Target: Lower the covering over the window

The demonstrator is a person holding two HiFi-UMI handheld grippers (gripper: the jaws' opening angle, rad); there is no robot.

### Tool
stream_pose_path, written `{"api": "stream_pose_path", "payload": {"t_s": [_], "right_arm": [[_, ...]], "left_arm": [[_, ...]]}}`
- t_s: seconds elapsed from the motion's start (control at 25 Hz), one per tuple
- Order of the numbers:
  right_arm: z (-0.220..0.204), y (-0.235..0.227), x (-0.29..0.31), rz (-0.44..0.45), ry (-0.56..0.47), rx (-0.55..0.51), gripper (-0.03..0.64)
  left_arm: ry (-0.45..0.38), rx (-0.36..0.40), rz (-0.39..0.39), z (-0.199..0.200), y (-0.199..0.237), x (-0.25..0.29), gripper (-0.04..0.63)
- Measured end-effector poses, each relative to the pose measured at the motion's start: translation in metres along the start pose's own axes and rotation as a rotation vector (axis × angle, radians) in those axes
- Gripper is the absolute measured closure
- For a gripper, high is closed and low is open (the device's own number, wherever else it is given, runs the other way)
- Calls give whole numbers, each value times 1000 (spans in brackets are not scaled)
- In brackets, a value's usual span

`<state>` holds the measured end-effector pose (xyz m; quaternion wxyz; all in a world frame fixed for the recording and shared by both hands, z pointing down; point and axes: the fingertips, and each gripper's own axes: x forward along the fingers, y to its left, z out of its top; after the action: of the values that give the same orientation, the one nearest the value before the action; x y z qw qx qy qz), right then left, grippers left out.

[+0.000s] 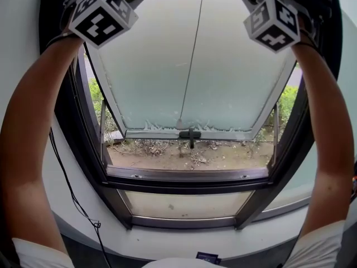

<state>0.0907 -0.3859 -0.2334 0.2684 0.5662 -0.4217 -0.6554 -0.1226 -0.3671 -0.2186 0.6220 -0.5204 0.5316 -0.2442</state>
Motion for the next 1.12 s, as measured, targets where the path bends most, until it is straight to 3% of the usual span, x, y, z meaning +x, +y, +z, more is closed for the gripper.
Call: {"api": "stream_pose_path", "payload": {"t_s": [0.12,0.36,0.52,0.72,1.0,1.04,1.12], "right_arm": [[-3,1,5,17,27,-29,508],[-2,3,11,63,49,-75,509],[-1,4,8,131,51,-41,509],[-2,6,8,146,55,-19,509],[3,9,5,179,66,-31,511],[2,11,4,186,70,-39,518],[2,14,2,201,73,-46,528]], "left_arm": [[45,-5,-35,-14,-4,7,403],[35,56,-36,-16,-4,7,403],[-27,71,-17,1,5,2,403],[14,83,-47,0,4,10,403],[36,5,-83,-8,2,13,406],[40,-2,-91,-8,1,11,447],[44,-11,-106,-9,-3,8,463]]}}
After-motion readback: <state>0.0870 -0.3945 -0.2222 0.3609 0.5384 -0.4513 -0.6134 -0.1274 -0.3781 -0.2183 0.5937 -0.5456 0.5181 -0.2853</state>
